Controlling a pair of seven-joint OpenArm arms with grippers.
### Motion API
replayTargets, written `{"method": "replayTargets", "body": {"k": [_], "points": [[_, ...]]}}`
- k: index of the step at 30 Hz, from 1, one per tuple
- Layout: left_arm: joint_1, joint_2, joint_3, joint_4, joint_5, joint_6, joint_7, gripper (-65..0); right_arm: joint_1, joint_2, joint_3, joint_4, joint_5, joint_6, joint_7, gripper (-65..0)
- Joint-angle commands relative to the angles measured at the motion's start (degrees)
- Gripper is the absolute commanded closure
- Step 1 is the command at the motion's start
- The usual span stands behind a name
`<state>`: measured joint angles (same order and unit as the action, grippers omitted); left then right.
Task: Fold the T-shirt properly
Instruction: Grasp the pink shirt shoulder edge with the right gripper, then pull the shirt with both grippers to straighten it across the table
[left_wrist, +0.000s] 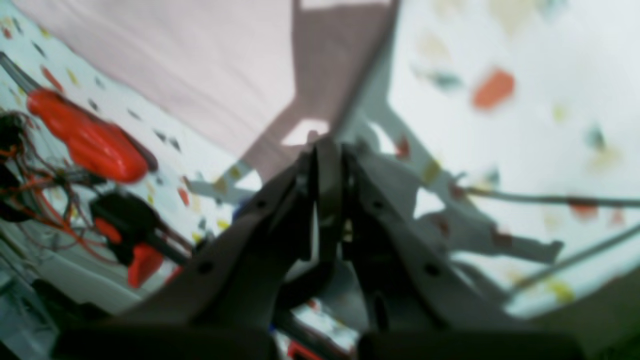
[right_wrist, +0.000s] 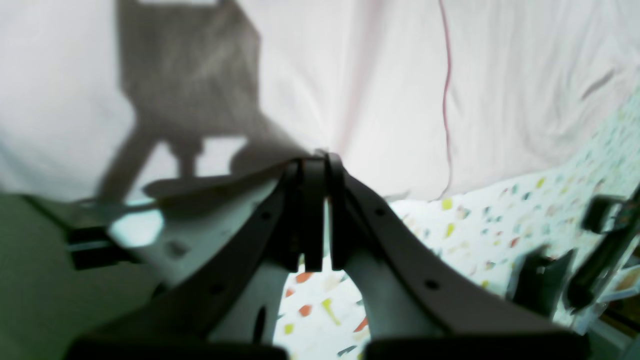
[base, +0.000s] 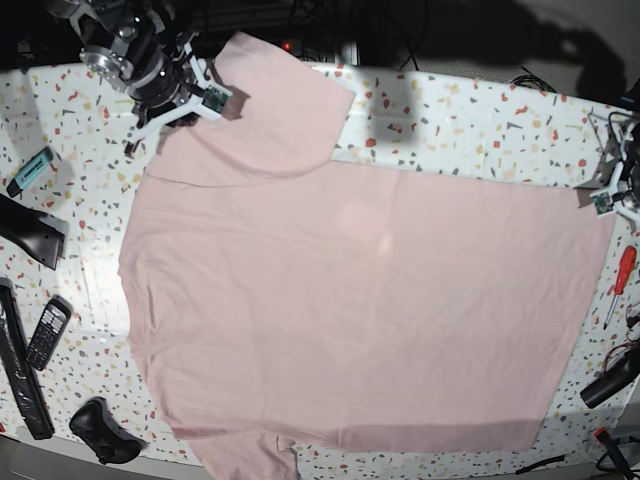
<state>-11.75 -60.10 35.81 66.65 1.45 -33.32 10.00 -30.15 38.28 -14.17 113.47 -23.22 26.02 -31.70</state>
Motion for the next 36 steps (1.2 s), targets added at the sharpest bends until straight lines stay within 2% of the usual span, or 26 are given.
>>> {"method": "replayTargets", "body": {"k": [1,8,12,18,21,25,26,30,31,33,34,36], "points": [[-0.3,-2.4,-0.5,1.7,0.0,0.4,-0.2,0.0,-0.7,0.8,0.8,1.9,0.1,-0.3,0.4,0.0],[4.5,-6.6,-0.5,11.1,-0.5,0.4,2.6,0.0,-6.5,0.8,1.2,7.5,-0.7,-0.3,-0.9,0.0],[6.9,-6.6,-0.5,13.2,-0.4,0.5,2.9,0.0,-9.8,0.8,1.2,10.2,-0.8,-0.3,-2.4,0.0],[8.8,-6.6,-0.5,14.0,0.0,1.0,5.0,0.0,-13.7,0.8,1.3,12.0,-5.3,-0.3,-2.4,0.0],[8.8,-6.6,-0.5,14.0,1.7,5.6,5.8,0.0,-13.7,0.7,1.6,12.0,-5.1,-0.4,-2.4,0.0],[8.8,-6.3,-0.5,13.5,8.0,15.3,6.6,0.0,-13.7,0.7,1.9,12.0,-5.1,-1.2,-2.4,0.0],[8.8,-6.0,-0.5,13.0,9.6,16.4,6.2,0.0,-13.7,0.7,1.9,12.0,-5.1,-1.2,-2.4,0.0],[8.8,-3.2,-0.5,9.0,12.7,16.6,3.2,0.0,-13.7,0.3,1.9,12.0,-5.1,-1.2,-2.4,0.0],[8.8,-2.2,-0.5,7.8,12.8,16.6,2.6,-4.2,-13.7,0.3,1.9,12.0,-5.1,-1.2,-2.4,0.0],[8.8,-0.3,-0.5,5.7,16.5,16.7,-0.5,-23.2,-13.7,0.3,1.9,12.0,-5.1,-1.2,-2.4,0.0],[8.7,0.6,-0.5,4.8,18.6,17.0,-2.3,-28.6,-13.7,0.3,1.9,12.0,-5.1,-1.2,-2.4,0.0],[8.7,2.4,-0.5,3.3,21.7,19.3,-4.3,-29.6,-13.7,0.3,1.9,12.0,-5.1,-1.2,-2.4,0.0]]}}
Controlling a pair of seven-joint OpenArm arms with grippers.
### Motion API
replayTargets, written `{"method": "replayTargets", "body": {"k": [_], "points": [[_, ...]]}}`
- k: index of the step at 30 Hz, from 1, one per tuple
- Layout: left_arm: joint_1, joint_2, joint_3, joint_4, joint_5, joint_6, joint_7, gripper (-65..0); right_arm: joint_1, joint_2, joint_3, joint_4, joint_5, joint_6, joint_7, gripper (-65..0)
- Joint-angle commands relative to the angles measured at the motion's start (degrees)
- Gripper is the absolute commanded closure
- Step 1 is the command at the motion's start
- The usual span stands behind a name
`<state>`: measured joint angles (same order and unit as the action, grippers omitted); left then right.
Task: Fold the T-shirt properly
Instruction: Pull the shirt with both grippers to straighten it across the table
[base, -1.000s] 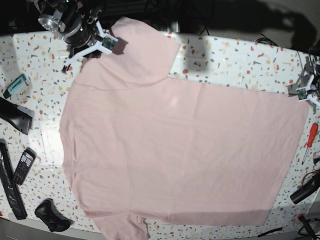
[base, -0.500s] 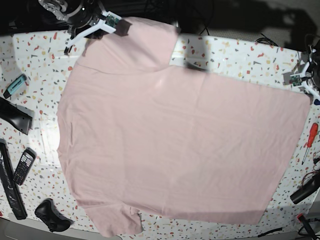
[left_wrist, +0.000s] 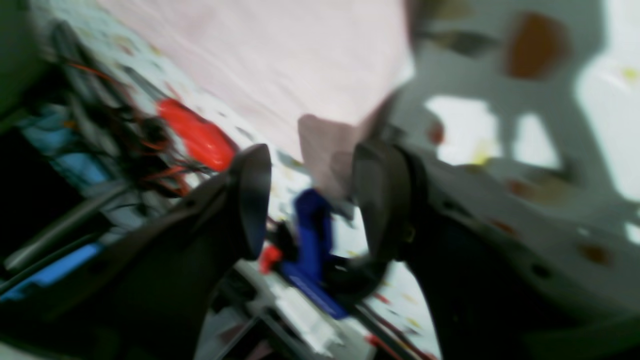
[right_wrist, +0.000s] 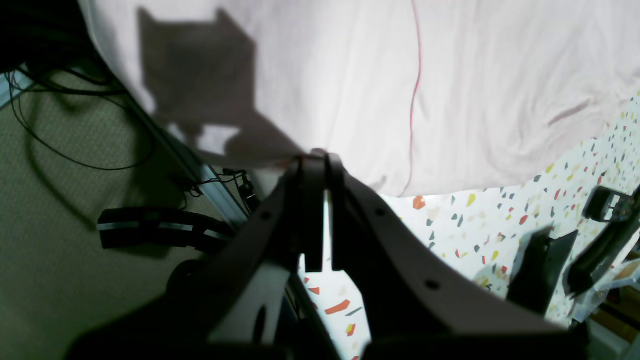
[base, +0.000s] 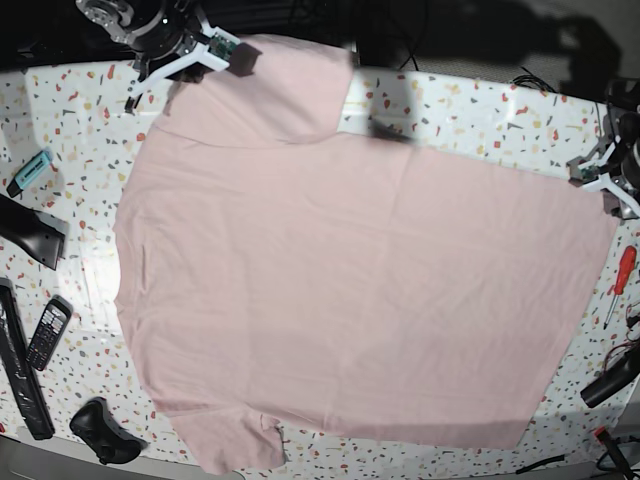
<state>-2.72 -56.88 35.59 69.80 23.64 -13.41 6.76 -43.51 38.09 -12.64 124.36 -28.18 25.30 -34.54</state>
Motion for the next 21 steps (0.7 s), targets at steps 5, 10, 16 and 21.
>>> {"method": "replayTargets", "body": {"k": [5,10,16,21], "points": [[-2.7,3.2,-0.3,-4.9,3.4,1.6,-3.2,-29.6,-0.3,0.5,0.3,1.0,-0.2,-0.5,0.4,0.0],[-5.9,4.6,-0.3,-9.0,3.4,1.0,-5.5,-29.1,-0.3,0.5,0.3,1.0,-0.2,-0.5,0.4,0.0],[-8.0,4.3,-0.3,-8.1,2.7,-9.8,-6.6,-28.9,-0.3,0.5,0.3,1.0,-0.2,-0.5,-0.5,0.0],[-7.9,0.1,-0.3,-3.6,-2.2,-16.5,-7.1,-24.8,-0.3,0.5,0.3,1.0,-0.2,-0.5,-0.4,0.0]]}}
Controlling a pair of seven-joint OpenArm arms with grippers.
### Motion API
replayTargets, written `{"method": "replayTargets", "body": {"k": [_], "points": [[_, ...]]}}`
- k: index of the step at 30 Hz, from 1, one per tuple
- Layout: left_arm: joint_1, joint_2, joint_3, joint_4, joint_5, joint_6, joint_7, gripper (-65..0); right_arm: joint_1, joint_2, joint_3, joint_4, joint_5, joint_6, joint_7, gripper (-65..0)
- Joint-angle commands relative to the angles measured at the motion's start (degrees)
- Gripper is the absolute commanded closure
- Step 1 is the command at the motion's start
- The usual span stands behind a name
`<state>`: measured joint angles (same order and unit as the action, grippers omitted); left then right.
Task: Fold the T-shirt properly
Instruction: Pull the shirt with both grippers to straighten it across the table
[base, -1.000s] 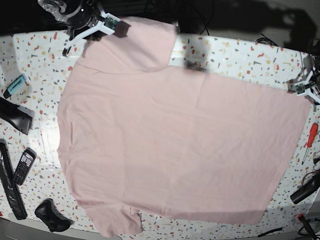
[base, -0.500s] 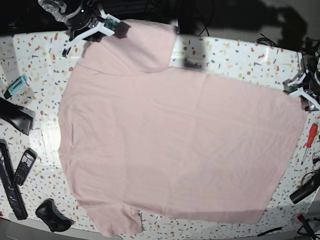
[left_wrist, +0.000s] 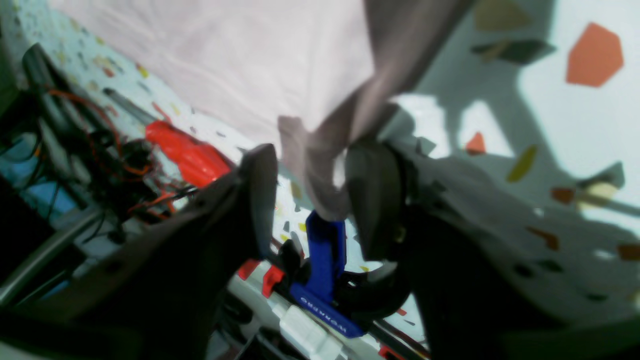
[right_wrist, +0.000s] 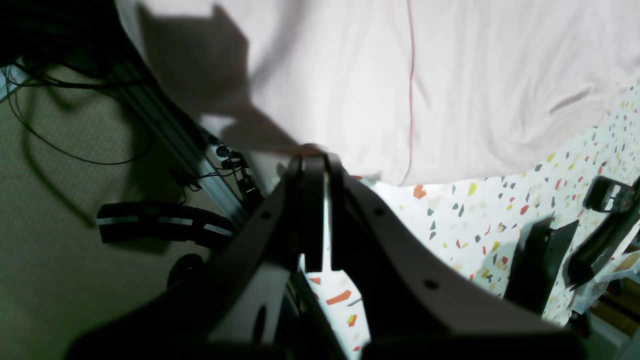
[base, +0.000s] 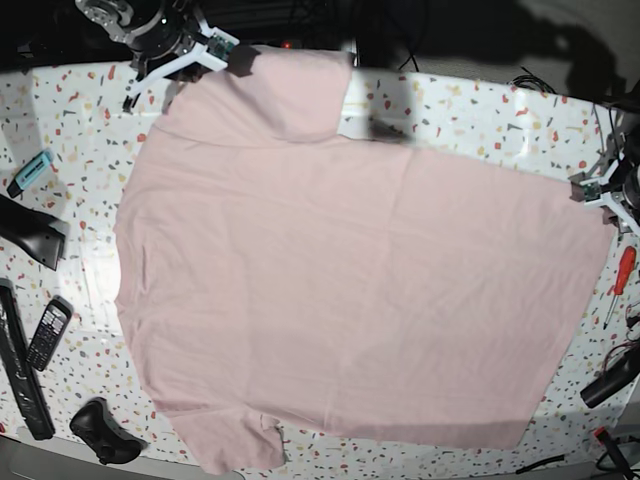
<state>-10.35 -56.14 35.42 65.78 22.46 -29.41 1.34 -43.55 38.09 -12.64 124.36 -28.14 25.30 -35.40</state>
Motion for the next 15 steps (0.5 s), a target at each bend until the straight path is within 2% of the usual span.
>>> {"method": "replayTargets", "body": {"k": [1,3,8,11,15], "points": [[-0.3,-1.9,-0.1,1.5,-1.8,-2.2,-1.6,-24.6,-0.3,0.5,0.3,1.0,-0.2,-0.5,0.4,0.0],[-0.3,-4.5,-0.1,3.8,-3.0,-3.8,-1.6,-24.6,-0.3,0.5,0.3,1.0,-0.2,-0.5,0.4,0.0],[-0.3,-9.4,-0.1,8.7,-3.7,-3.9,-1.6,-24.7,-0.3,0.5,0.3,1.0,-0.2,-0.5,0.4,0.0],[-0.3,-9.9,-0.1,9.6,-4.6,-3.9,-1.6,-24.7,-0.3,-0.2,0.3,1.0,-0.2,-0.5,0.4,0.0],[-0.3,-8.9,-0.1,9.6,-4.2,-4.0,-1.8,-24.7,-0.3,-1.3,0.3,1.0,-0.2,-0.5,0.4,0.0]]}}
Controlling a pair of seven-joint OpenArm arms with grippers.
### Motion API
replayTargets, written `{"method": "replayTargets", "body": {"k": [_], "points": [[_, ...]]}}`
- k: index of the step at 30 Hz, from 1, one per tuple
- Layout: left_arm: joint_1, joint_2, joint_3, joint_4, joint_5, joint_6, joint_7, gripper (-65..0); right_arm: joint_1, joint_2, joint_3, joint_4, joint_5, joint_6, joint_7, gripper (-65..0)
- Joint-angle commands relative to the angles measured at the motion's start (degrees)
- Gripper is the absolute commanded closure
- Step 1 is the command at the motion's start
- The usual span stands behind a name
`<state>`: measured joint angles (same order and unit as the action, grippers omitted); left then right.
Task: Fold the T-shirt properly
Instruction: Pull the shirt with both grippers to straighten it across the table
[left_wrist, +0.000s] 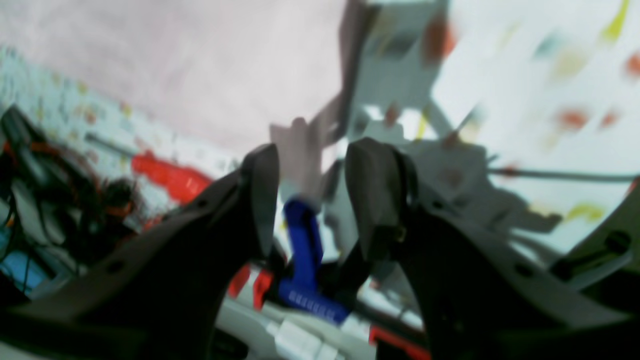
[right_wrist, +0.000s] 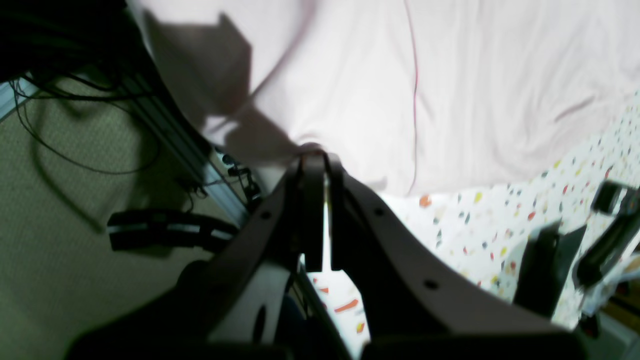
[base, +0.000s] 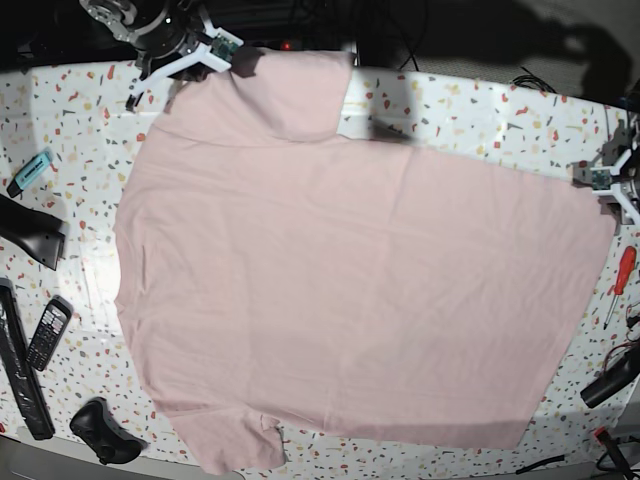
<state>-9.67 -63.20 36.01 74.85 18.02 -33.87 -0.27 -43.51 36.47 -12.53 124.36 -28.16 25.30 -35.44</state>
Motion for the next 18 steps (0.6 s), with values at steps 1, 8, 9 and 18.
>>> {"method": "replayTargets", "body": {"k": [1,8,9,18], "points": [[-1.0,-1.5,-0.7,0.5,1.4,0.5,-0.2,-24.7,-0.3,0.3,0.2,1.0,-0.2,-0.5,0.5,0.0],[-1.0,2.6,-0.7,-3.7,8.1,1.3,-1.7,-24.7,-0.3,0.4,0.2,1.0,-0.2,-0.5,-0.2,0.0],[-1.0,3.4,-0.7,-5.0,8.9,1.3,-2.0,-24.7,-0.3,0.4,0.2,1.0,-0.2,-0.5,-0.2,0.0],[-4.9,6.5,-0.7,-12.8,9.3,5.8,-4.1,-24.7,-0.3,0.4,0.2,1.0,-0.2,-0.5,-0.2,0.0]]}}
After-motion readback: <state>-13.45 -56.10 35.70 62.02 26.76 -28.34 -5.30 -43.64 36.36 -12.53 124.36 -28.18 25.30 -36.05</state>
